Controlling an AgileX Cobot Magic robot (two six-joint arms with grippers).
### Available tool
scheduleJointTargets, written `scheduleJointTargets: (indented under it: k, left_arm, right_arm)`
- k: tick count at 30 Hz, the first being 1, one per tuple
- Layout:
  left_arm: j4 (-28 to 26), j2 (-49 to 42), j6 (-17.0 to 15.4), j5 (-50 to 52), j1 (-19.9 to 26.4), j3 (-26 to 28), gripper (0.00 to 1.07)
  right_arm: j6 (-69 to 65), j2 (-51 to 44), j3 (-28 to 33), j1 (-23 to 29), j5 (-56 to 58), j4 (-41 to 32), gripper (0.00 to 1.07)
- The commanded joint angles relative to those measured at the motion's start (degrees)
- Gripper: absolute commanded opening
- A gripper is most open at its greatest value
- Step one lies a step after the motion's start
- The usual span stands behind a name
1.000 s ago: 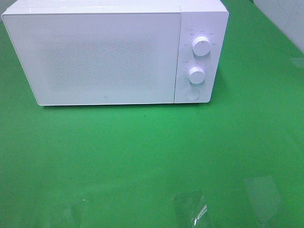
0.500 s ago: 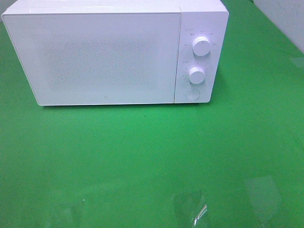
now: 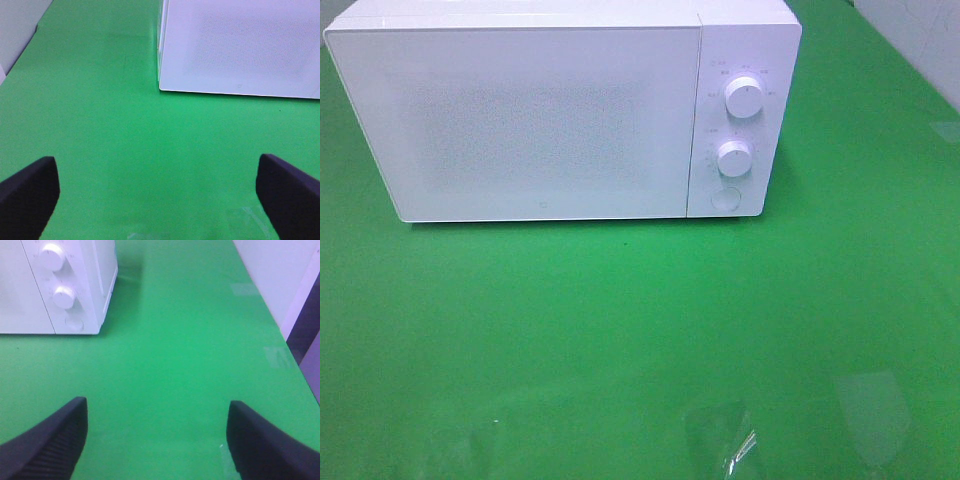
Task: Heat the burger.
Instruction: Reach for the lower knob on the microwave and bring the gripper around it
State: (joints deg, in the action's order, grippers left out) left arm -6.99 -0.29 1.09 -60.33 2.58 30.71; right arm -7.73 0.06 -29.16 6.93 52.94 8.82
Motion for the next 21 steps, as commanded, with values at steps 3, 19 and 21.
scheduleJointTargets:
  k: [3, 19, 21]
  left_arm:
    - [-0.52, -0.86, 0.17, 0.86, 0.23, -0.17, 1.0]
    - [-0.52, -0.86, 0.17, 0.86, 0.23, -0.17, 1.0]
    - [-0.52, -0.86, 0.17, 0.86, 0.23, -0.17, 1.0]
  right_arm:
    - [0.11, 4.53, -0.52, -0.17, -8.77, 0.11, 0.74]
    - [0.11, 20.34, 5.96, -0.17, -37.24, -0.34, 0.74]
    - [0.11, 22.35, 6.19, -0.17, -39.42, -0.34, 0.74]
